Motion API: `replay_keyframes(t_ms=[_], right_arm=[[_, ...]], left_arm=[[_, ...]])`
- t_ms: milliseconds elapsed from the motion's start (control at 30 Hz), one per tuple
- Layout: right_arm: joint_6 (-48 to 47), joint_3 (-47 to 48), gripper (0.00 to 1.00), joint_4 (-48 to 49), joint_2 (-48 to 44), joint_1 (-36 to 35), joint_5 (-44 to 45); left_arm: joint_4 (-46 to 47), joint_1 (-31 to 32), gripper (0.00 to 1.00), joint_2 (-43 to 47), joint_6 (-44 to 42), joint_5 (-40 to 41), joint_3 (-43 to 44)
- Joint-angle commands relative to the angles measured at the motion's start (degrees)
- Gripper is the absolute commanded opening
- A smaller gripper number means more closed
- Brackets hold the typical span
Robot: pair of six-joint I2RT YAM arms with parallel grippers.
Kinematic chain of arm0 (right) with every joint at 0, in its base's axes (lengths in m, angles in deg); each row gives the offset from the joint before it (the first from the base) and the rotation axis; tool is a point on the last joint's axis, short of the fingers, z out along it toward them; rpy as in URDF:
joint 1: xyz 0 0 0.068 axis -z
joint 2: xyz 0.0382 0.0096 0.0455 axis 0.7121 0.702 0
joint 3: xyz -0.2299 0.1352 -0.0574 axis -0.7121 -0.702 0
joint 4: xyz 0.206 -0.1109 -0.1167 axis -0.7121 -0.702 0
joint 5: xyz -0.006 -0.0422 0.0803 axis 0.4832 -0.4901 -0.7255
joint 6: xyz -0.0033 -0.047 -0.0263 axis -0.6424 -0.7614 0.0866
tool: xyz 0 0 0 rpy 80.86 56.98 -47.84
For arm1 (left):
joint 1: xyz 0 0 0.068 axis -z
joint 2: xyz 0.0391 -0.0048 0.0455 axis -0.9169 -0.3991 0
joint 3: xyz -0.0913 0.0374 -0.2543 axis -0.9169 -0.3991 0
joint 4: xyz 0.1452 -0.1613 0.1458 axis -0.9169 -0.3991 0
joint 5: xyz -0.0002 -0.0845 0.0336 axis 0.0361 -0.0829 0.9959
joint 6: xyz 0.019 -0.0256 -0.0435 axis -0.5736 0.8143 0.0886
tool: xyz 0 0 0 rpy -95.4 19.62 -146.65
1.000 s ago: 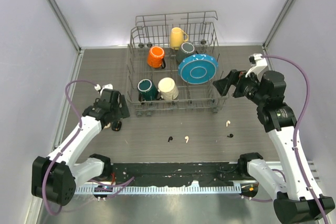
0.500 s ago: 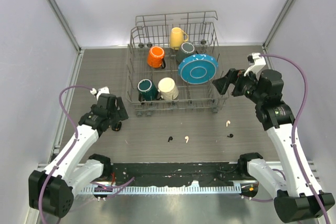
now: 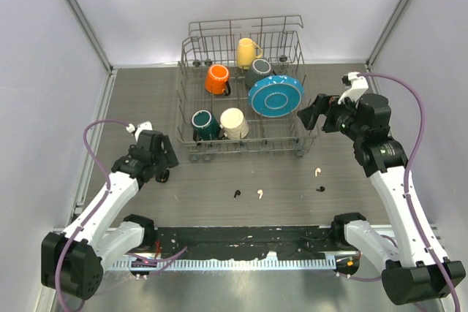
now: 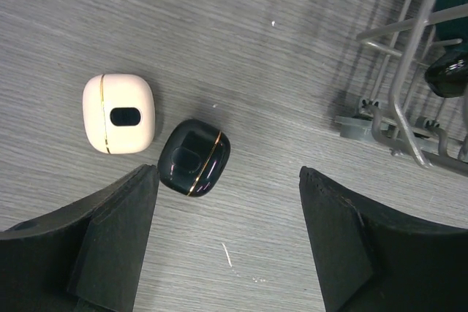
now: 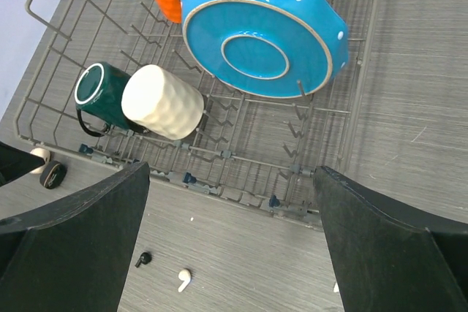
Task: Insert the wireless bluetooth earbuds into the charging case
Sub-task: Pick up the charging case at the center of the board.
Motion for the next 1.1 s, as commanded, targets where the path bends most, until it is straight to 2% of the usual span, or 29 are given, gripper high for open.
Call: replay_keyframes(t_ms=[0, 67, 233, 533, 1067], right_arm=[[-1.76, 1.04, 0.99, 2.51, 0.83, -0.27, 2.09], [-1.94, 1.21, 0.99, 2.52, 2.06, -0.36, 2.27], [-2.64, 1.57, 0.99, 2.6, 3.21, -1.41, 3.06], [-3.87, 0.25, 1.0, 2.96, 2.42, -3.69, 6.05], [-4.84, 0.25, 0.99, 2.96, 1.97, -5.37, 8.07]], left_arm=[[-3.05, 0.29, 0.8, -2.69, 2.17, 0.62, 2.28], [-5.25, 0.21, 0.79, -4.0, 2.69, 0.19, 3.52], [-3.06, 0.29, 0.8, -5.94, 2.79, -0.52, 2.37], [-3.94, 0.21, 0.82, -12.7, -0.9, 1.59, 5.45], [-3.59, 0.12, 0.83, -18.34, -1.78, 2.56, 7.3]])
